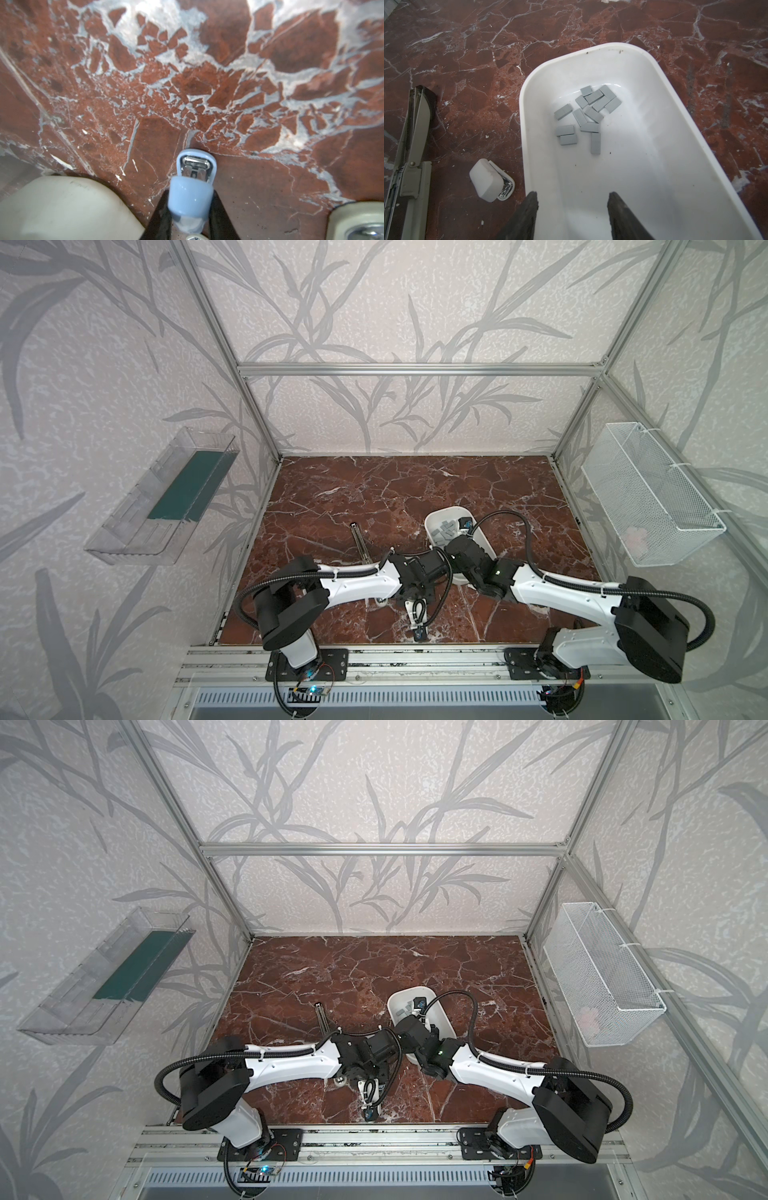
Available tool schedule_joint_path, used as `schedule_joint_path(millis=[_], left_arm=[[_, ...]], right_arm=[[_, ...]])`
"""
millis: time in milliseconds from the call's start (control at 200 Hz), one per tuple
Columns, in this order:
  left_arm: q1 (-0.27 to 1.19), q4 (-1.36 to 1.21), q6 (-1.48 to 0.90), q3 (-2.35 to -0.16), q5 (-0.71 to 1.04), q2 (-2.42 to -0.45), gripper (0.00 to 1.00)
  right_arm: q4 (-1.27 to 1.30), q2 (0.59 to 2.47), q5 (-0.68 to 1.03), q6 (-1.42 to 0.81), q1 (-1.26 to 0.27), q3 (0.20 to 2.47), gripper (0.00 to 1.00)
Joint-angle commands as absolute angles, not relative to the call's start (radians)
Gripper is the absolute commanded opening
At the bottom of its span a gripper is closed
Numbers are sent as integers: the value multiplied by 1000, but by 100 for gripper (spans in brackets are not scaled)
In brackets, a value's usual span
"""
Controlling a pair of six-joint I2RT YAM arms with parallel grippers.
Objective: Load the staples into the stapler
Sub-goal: 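Lower the left gripper onto the light-blue stapler and grasp it, then lift the light-blue stapler with the left gripper toward the right gripper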
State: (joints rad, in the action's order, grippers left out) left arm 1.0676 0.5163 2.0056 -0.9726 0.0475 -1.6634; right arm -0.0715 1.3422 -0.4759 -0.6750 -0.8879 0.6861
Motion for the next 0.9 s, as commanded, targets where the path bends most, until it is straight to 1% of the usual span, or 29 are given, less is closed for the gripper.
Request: schedule_joint_path(millis=[0, 155, 275, 440, 520, 605, 690, 785, 895], left_arm=[[1075, 567, 2193, -1003, 12, -1690, 17], [1076, 606, 2127, -1035, 50, -1686, 9], [1077, 627, 2019, -1067, 78, -1668, 0], [1062, 662, 1793, -1130, 98, -1621, 0], [1033, 736, 1688, -1176, 132, -1595, 0], [995, 741, 1546, -1183, 168, -1542, 0], [944, 667, 1423, -1130, 235, -1450, 0], [876, 523, 1303, -1020, 327, -1316, 0], [819, 400, 1153, -974, 349, -1234, 0]], right_arm=[[-57, 1351, -480, -666, -879, 694, 56], [-55, 1346, -476, -666, -877, 691, 56], [-55, 1331, -476, -668, -876, 685, 56], [-59, 1267, -467, -673, -876, 660, 56], [-69, 1215, -455, -682, -876, 642, 56], [-94, 1149, -432, -696, -876, 628, 56], [-105, 1079, -413, -714, -876, 603, 56], [-46, 997, -390, -731, -876, 541, 56], [51, 911, -305, -726, -877, 473, 55]])
